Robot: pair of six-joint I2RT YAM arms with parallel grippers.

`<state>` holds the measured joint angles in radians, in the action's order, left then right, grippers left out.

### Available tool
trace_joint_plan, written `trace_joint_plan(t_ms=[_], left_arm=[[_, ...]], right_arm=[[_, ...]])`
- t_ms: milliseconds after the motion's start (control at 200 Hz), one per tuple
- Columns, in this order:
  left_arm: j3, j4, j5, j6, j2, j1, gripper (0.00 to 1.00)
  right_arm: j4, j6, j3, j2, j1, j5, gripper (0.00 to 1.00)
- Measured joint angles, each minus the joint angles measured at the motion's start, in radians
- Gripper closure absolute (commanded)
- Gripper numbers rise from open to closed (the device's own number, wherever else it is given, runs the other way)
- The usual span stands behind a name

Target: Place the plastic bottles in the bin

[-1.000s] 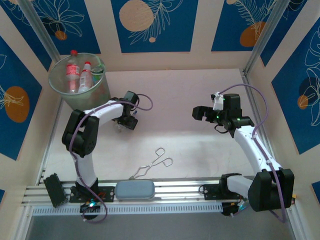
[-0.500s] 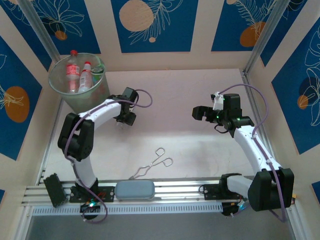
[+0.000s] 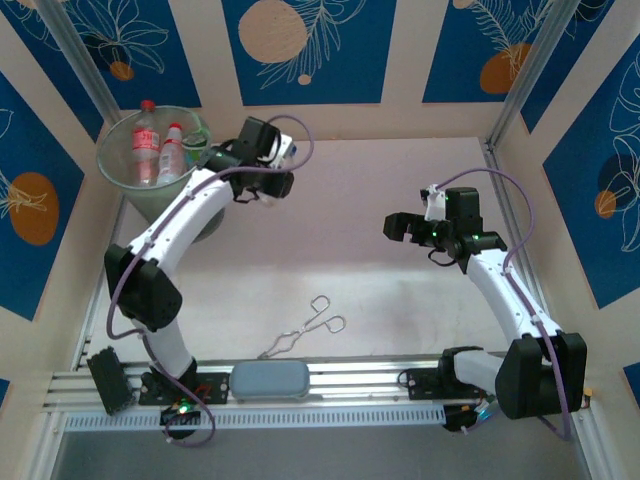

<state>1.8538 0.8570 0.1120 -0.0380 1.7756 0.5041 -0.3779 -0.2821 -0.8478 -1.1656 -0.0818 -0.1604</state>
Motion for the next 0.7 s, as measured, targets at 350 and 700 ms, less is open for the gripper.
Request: trace_joint_plan(t_ms=[350, 700], left_arm=[[0.419, 0.142, -0.055, -0.001, -0.001, -0.197, 0.88], [0.287, 0.023, -0.081, -0.133, -0.068, -0.465, 1.00]], right_arm=[[-0.001, -0.001, -0.001, -0.003, 0.000, 0.000, 0.00], [0.029, -0.027, -0.001, -0.003, 0.000, -0.017, 0.00]])
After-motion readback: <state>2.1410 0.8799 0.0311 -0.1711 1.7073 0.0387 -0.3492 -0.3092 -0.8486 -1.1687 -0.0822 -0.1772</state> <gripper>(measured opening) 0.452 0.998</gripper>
